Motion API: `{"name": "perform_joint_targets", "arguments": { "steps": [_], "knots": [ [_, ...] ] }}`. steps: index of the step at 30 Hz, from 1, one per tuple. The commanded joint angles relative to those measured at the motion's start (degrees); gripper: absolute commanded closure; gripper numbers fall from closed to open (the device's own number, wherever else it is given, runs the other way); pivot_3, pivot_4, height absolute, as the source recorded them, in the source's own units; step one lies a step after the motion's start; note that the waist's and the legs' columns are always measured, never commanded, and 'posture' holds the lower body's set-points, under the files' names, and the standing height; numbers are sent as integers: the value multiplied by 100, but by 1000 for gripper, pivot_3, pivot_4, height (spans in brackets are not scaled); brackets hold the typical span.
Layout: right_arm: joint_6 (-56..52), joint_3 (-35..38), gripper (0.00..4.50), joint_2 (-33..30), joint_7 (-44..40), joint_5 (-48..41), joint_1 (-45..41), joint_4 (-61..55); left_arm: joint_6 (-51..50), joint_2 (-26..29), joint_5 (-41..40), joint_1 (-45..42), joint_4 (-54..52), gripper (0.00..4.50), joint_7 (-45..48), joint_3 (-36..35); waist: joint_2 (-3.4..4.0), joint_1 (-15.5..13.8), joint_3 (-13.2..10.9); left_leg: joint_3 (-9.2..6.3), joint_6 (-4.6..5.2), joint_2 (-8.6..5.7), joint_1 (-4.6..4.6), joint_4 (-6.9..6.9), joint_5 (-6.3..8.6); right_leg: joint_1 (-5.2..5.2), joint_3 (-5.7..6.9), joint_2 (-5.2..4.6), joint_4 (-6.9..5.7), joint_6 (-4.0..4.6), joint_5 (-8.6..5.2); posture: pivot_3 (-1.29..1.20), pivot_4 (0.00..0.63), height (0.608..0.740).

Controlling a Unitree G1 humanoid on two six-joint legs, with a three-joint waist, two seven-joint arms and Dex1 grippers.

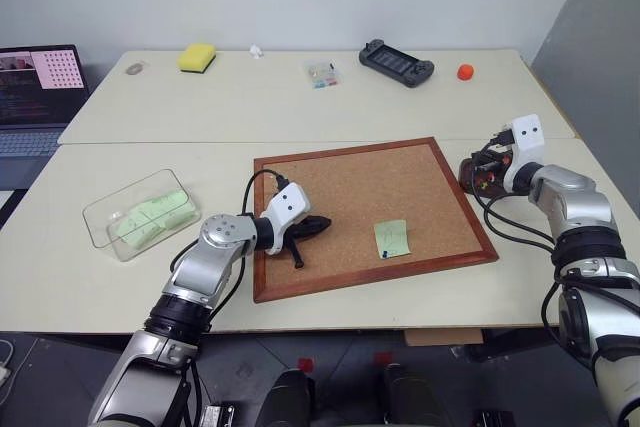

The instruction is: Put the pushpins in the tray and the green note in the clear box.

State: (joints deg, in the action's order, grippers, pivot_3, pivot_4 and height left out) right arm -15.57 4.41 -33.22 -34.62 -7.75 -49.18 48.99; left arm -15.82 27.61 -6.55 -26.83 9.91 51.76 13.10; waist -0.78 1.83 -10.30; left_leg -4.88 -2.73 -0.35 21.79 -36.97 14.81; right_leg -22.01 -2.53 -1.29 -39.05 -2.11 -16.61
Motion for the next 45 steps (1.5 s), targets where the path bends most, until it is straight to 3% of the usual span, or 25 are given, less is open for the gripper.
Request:
{"name": "perform_joint_targets", "arguments": {
  "steps": [1, 12, 16, 21, 25, 29, 35, 45],
  "knots": [
    [208, 51, 3106, -65, 4, 100, -149, 153, -151, 34, 199, 202, 180, 4500, -40, 141, 1, 2, 0, 0, 0, 0, 0, 0, 0, 0, 0, 0, 0, 0, 0, 0, 150, 740],
    [477, 189, 946, -165, -71, 140, -182, 265, -113, 66, 241, 204, 169, 4500, -16, 183, 1, 8, 1, 1, 0, 0, -1, 0, 0, 0, -1, 1, 0, 0, 0, 0, 150, 740],
    [342, 407, 54, -162, -630, -251, -82, -113, -95, 49, 252, 164, 221, 4500, -7, 195, 1, 9, 1, 1, 0, 0, 0, 0, 0, 0, -1, 1, 0, 0, 0, 0, 150, 740],
    [-355, 324, 6, -433, -2039, -866, 638, -1685, -97, 31, 248, 144, 239, 4500, 3, 199, 2, -5, 1, -4, 0, 1, 1, 0, 0, 1, 3, 1, 0, 0, 0, 0, 150, 740],
    [-1341, -42, 6, -1175, -3756, -1879, 2179, -4262, -102, 50, 251, 140, 251, 4500, 22, 193, 8, -32, 5, -16, 1, -1, 11, 1, 1, 3, 11, 0, 9, 0, 0, 0, 150, 740],
    [-1294, -232, 6, -1447, -4071, -2024, 2982, -5407, -159, 24, 203, 119, 268, 4500, 27, 167, 14, -5, 8, -22, 8, -2, 6, -1, 5, 6, 10, 0, 7, -2, -2, 0, 150, 740],
    [-1073, -697, 6, -1024, -3958, -2030, 3206, -6129, -146, 28, 205, 51, 344, 4500, 40, 172, 6, 15, 4, -9, 10, -1, -49, -2, 4, 59, 3, 12, 13, -33, -18, 0, 150, 740],
    [-19, -1760, 6, 217, -3758, -1160, 2483, -4844, -183, 74, 205, 87, 262, 4500, 62, 160, 2, 2, 1, -13, 9, 3, -64, 3, 4, 67, 2, 7, 12, -13, -7, 0, 150, 740]
  ]
}}
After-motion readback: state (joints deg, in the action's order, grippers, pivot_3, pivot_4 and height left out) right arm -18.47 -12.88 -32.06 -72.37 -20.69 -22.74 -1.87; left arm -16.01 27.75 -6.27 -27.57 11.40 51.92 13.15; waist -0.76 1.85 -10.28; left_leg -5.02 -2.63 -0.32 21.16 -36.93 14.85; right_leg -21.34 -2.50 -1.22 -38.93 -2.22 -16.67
